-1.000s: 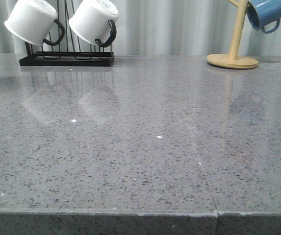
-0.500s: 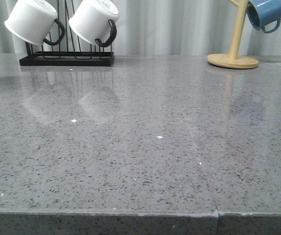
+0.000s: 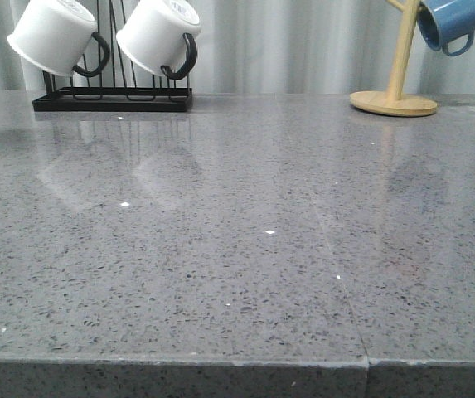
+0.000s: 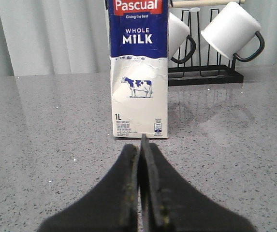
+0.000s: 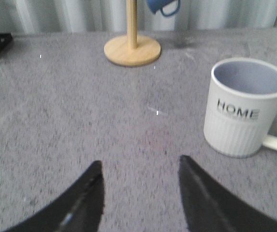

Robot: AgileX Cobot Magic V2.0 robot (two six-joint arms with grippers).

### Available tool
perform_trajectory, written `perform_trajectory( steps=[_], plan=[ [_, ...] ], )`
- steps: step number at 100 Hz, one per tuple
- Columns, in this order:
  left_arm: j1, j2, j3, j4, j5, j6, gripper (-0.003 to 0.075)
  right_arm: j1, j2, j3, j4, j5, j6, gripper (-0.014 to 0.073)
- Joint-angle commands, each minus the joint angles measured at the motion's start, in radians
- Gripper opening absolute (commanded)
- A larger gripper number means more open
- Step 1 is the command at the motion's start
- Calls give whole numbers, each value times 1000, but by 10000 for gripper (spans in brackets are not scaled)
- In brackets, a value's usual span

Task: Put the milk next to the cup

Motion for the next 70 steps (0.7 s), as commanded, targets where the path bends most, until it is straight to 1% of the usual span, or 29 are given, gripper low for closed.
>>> perform_trajectory(
  steps=[1,11,21,31,47,70],
  plan=[
    [6,-29,61,0,-85,-3,-20,0,39,-38,5,-170,0,447],
    [6,-29,61,0,-85,-3,-20,-3,71,-38,5,-268,0,447],
    [6,-29,61,0,-85,-3,-20,-37,112,-38,5,-344,0,447],
    [6,-29,61,0,-85,-3,-20,-120,151,-38,5,-381,0,447],
    [6,-29,61,0,-85,-3,-20,-277,207,-36,5,-385,0,447],
    [6,-29,61,0,-85,-3,-20,-353,308,22,5,-485,0,447]
  ],
)
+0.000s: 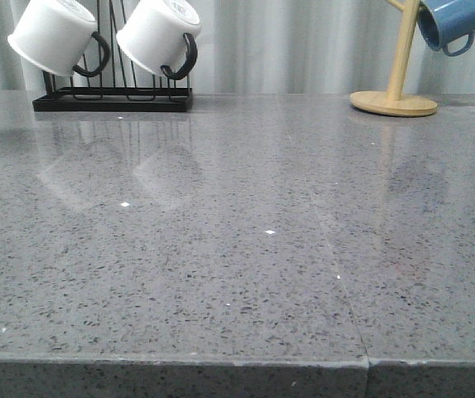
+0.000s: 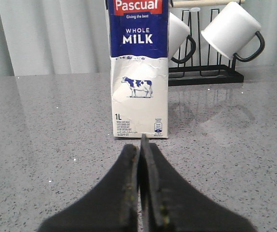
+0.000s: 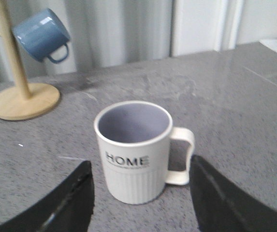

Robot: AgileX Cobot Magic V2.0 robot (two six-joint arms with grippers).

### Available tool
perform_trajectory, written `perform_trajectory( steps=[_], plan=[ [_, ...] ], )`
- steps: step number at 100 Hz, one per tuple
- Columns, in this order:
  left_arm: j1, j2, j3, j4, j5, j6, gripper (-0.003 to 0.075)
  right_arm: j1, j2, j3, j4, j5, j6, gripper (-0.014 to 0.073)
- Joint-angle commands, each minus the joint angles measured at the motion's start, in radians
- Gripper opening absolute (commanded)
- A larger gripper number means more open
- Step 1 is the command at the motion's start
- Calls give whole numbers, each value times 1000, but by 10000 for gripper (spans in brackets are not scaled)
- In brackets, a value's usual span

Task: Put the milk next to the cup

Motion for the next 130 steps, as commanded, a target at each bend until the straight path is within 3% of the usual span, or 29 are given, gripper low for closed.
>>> perform_trajectory(
  steps=[1,45,92,130],
  plan=[
    [6,-29,61,0,-85,-3,-20,-30,44,-5,2,-118,-1,447],
    [6,-29,61,0,-85,-3,-20,-151,325,34,2,-408,-28,447],
    [6,-29,61,0,-85,-3,-20,-170,625,24,1,-722,-28,447],
    [6,-29,61,0,-85,-3,-20,-168,797,-102,-14,-746,-27,439]
  ],
)
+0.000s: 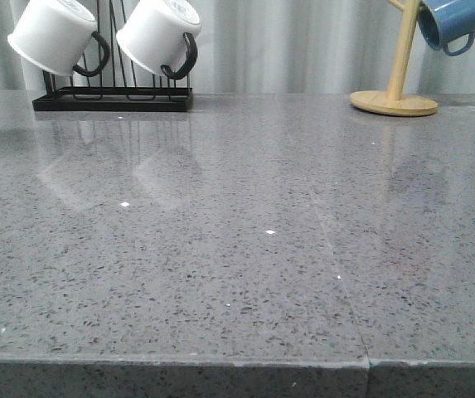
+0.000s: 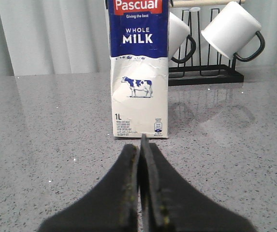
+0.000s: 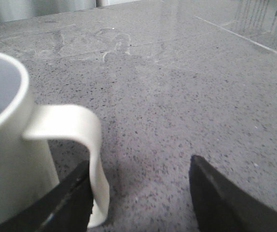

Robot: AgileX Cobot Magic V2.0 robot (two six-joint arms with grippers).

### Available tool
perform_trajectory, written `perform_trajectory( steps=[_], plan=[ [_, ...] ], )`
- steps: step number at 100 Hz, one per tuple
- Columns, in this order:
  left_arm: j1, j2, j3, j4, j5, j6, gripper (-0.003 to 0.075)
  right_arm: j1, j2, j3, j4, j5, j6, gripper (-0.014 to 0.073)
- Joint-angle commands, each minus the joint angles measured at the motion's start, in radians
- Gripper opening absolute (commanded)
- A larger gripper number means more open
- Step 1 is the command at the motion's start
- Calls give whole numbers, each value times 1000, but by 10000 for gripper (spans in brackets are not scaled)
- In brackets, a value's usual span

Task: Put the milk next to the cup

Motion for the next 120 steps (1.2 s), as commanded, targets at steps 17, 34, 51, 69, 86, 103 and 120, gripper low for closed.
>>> perform_trajectory(
  steps=[17,34,51,69,86,103,120],
  plan=[
    [6,-29,61,0,-85,-3,-20,-2,25,-69,-12,-86,-11,142],
    [6,-29,61,0,-85,-3,-20,-2,24,-69,-13,-86,-6,-62],
    [6,-29,61,0,-85,-3,-20,26,-28,-68,-29,-67,60,-66],
    [6,-29,61,0,-85,-3,-20,132,-132,-68,-143,-44,62,-66],
    [6,-29,61,0,-85,-3,-20,294,-177,-68,-156,-39,64,-66],
    [6,-29,61,0,-85,-3,-20,467,-174,-68,-155,-25,64,-66],
    [6,-29,61,0,-85,-3,-20,584,-134,-80,-155,-32,64,-66]
  ],
)
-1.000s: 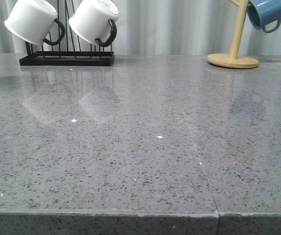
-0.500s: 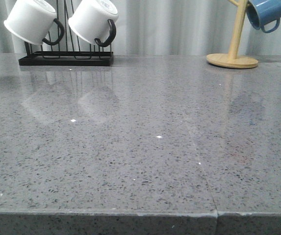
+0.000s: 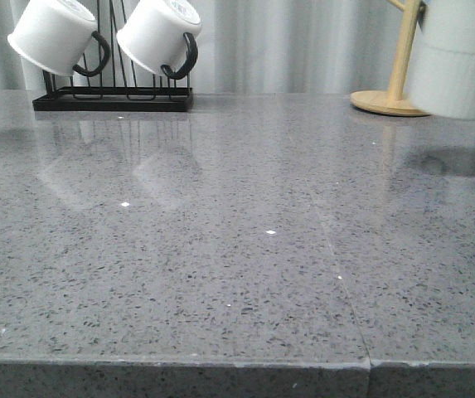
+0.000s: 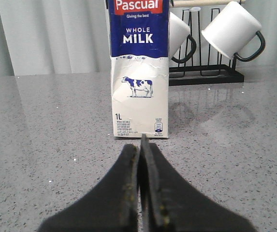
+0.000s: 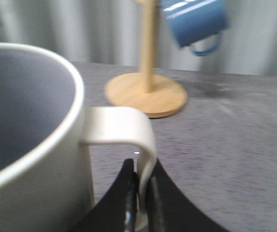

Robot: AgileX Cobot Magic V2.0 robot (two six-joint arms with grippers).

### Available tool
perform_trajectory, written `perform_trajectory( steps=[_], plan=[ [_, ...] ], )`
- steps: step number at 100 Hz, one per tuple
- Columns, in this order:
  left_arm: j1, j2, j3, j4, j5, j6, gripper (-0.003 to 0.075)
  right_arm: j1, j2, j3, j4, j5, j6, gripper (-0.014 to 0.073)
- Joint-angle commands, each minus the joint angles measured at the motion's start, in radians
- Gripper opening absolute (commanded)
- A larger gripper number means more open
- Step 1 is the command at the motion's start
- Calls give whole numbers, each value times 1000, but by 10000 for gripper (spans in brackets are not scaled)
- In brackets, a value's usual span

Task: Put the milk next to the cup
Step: 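Carry the mug toward the table center and set it down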

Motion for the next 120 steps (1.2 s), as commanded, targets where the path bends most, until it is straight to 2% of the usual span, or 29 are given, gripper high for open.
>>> perform_trajectory(
  steps=[1,38,71,78,88,95,120],
  plan=[
    [6,-29,61,0,-85,-3,-20,44,4,-40,-2,-85,5,-66],
    [6,-29,61,0,-85,-3,-20,159,170,-144,-2,-91,5,-66],
    [6,-29,61,0,-85,-3,-20,168,212,-146,-2,-123,13,-62],
    [6,-29,61,0,-85,-3,-20,168,212,-146,-2,-123,13,-26],
    [6,-29,61,0,-85,-3,-20,168,212,-145,-2,-119,13,91],
    [6,-29,61,0,-85,-3,-20,168,212,-145,-2,-116,13,141],
    [6,-29,61,0,-85,-3,-20,168,202,-121,-2,-107,13,147]
  ],
)
